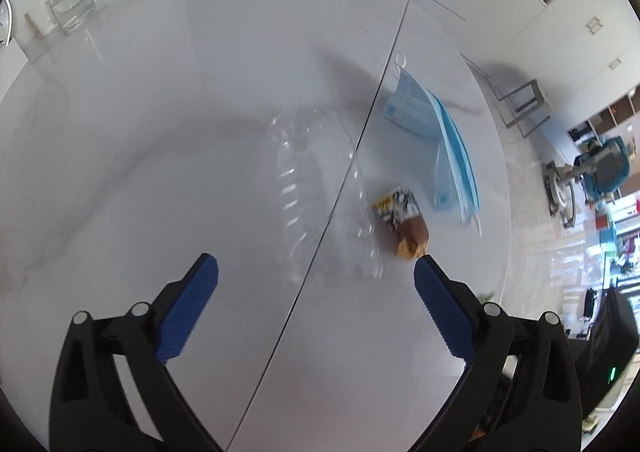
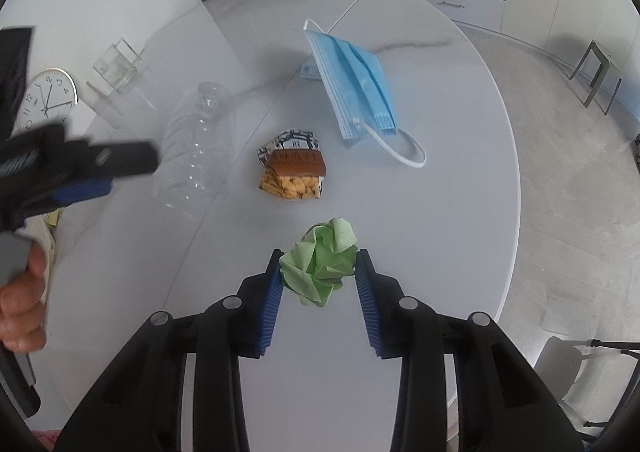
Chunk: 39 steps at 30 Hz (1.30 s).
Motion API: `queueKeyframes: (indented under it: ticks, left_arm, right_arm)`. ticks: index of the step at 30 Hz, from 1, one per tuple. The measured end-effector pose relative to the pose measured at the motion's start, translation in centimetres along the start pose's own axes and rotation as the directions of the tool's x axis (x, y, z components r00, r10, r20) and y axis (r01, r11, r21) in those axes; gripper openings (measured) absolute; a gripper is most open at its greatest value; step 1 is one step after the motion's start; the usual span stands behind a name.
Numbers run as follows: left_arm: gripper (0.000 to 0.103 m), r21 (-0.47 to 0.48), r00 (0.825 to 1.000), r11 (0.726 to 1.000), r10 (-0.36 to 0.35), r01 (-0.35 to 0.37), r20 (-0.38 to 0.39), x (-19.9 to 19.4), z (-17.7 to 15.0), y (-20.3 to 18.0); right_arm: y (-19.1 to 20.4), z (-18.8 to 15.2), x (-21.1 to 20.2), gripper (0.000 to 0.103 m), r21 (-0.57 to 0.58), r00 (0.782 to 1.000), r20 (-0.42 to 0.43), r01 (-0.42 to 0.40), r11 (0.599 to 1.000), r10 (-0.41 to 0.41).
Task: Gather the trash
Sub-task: 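Grasp the clear plastic bottle with the left tool while the right tool holds the green paper, then carry the green paper and bottle to the white bin and open both tools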
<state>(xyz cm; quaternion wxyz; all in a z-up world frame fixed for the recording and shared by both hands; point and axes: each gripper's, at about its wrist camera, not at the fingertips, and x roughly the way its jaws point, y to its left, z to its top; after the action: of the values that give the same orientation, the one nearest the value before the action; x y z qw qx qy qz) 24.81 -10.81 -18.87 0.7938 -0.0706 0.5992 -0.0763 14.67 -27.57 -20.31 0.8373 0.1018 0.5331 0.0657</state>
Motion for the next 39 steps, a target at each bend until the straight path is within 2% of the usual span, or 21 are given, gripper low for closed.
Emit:
queueKeyframes:
  ticks: [3, 9, 10, 14, 16, 23, 30, 36, 39]
  left_arm:
    - [0.094, -0.073, 0.999, 0.997, 0.022, -0.025, -0.041, 2.0, 1.9, -0.6]
    - [0.094, -0.168, 0.991, 0.981, 0.084, -0.100, -0.100, 5.2, 3.4, -1.2]
    - [0.091, -0.182, 0.990, 0.977, 0.090, -0.109, -0.110, 5.6, 3.4, -1.2]
    - [0.062, -0.247, 0.980, 0.962, 0.070, -0.116, -0.187, 7.3, 3.2, -0.9]
    - [0.060, -0.258, 0.977, 0.958, 0.072, -0.124, -0.201, 7.7, 3.0, -0.9]
    - [0.059, -0.222, 0.976, 0.963, 0.110, -0.151, -0.188, 7.3, 2.9, -1.5]
    - [0.059, -0.101, 0.983, 0.986, 0.120, -0.134, -0.137, 6.1, 1.9, -1.5]
    - [0.059, 0.064, 0.986, 0.985, 0.163, -0.161, -0.029, 1.8, -1.6, -1.4]
    - [0.059, 0.097, 0.986, 0.981, 0.168, -0.167, -0.002, -0.4, -3.7, -1.0]
  right_arm:
    - [-0.4, 0.2, -0.1, 0.037, 0.008, 1.000, 0.005, -0.009, 1.000, 0.009]
    - [-1.1, -0.1, 0.3, 0.037, 0.034, 1.000, 0.000, -0.021, 0.999, 0.021]
    - [-1.3, -0.2, 0.4, 0.037, 0.039, 1.000, 0.000, -0.022, 0.999, 0.022]
    - [-1.5, -0.2, 0.6, 0.037, 0.047, 1.000, -0.008, -0.026, 0.999, 0.026]
    - [-1.5, 0.1, 0.9, 0.037, 0.048, 1.000, -0.009, -0.027, 0.998, 0.028]
    - [-1.6, 0.2, 1.0, 0.037, 0.049, 1.000, -0.007, -0.028, 0.998, 0.029]
    - [-1.5, 0.5, 1.2, 0.037, 0.036, 1.000, -0.011, -0.018, 0.999, 0.019]
    - [-0.4, 0.3, 0.6, 0.037, 0.009, 1.000, -0.005, -0.014, 1.000, 0.015]
    - [0.6, -0.3, -0.3, 0.037, -0.016, 1.000, 0.003, -0.014, 1.000, 0.014]
